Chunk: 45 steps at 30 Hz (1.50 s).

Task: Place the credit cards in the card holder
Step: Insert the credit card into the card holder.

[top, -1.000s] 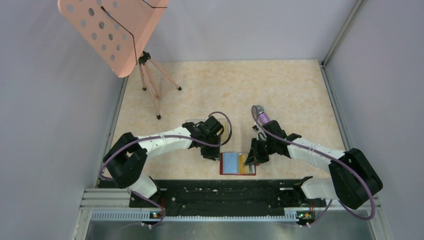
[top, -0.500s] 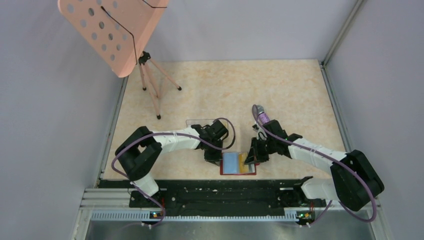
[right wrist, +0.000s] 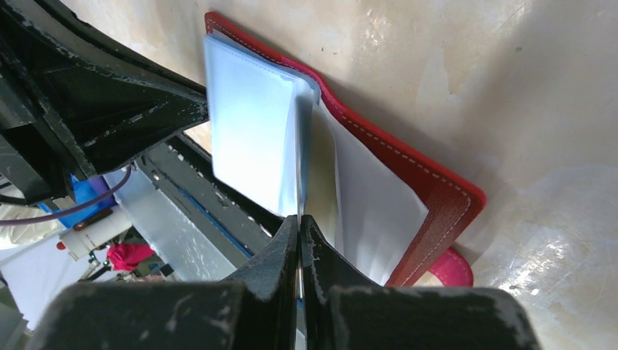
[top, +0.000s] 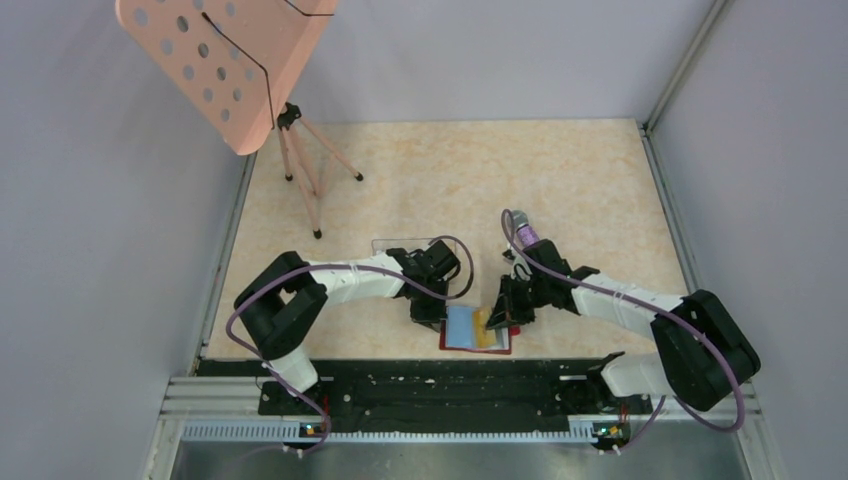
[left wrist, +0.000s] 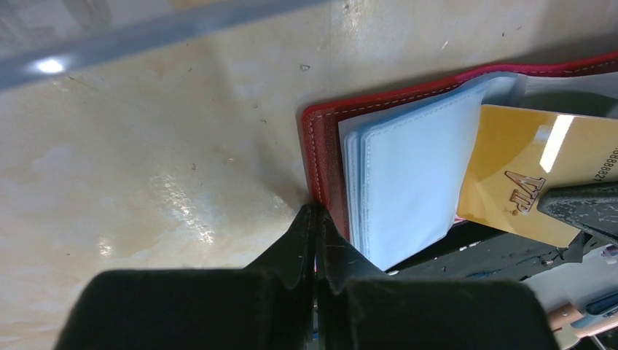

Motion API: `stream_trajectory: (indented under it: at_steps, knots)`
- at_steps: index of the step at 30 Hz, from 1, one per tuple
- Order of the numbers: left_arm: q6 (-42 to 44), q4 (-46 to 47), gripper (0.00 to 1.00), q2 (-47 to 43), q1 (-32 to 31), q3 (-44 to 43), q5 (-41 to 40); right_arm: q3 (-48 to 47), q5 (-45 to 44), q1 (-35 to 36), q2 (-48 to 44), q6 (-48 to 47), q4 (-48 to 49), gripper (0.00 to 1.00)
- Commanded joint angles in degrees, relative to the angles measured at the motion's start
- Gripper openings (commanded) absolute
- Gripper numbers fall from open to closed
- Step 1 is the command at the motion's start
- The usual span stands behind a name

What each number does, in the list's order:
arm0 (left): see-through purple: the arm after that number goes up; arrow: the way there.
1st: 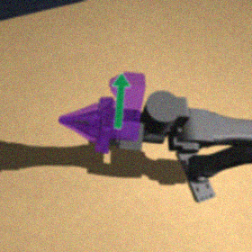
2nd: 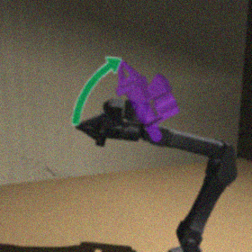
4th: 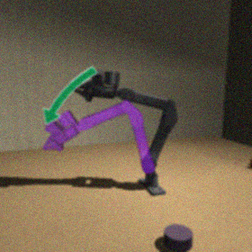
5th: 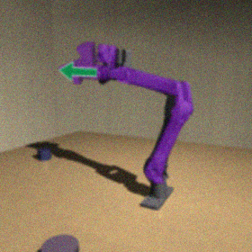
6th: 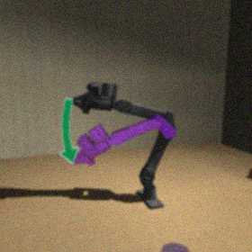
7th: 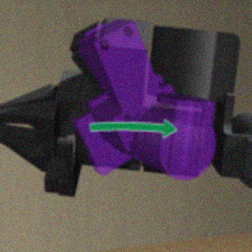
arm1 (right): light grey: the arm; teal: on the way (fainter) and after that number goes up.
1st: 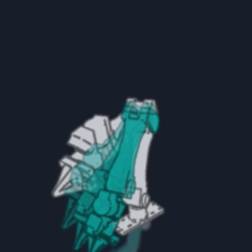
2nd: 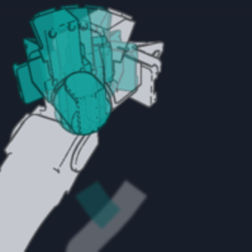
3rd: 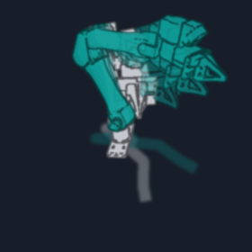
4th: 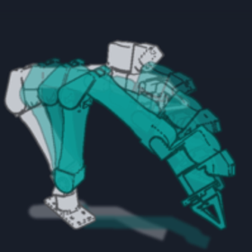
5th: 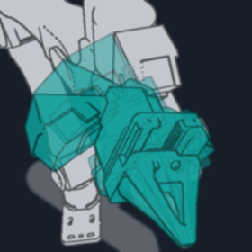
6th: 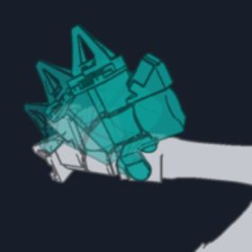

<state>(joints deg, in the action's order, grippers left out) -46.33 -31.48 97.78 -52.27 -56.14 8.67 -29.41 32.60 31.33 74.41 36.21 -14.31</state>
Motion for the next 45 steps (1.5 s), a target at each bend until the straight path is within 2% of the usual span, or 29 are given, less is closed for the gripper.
stream_trajectory:
  at_steps: [1,16,26,39,45]
  knots:
    - [0.6,0.2,0.0,2.8,-1.2,0.2,-3.0,-0.9,1.2,0.1,2.4,1.1,1.9,0.0]
    - [0.7,-1.8,0.0,2.6,-1.8,0.1,-4.5,-0.7,3.2,-1.2,3.3,3.7,1.9,0.0]
    - [1.0,-3.2,0.0,1.9,-2.0,0.1,-5.6,2.0,5.5,-1.9,1.7,5.2,7.4,0.0]
    - [1.1,-3.3,0.0,2.3,-2.1,-0.1,-5.0,6.7,-0.4,-2.0,0.7,2.9,10.3,0.0]
    - [1.1,-3.3,0.0,2.2,-2.1,-0.1,-4.9,5.2,-4.4,-2.0,-1.7,1.4,7.2,0.0]
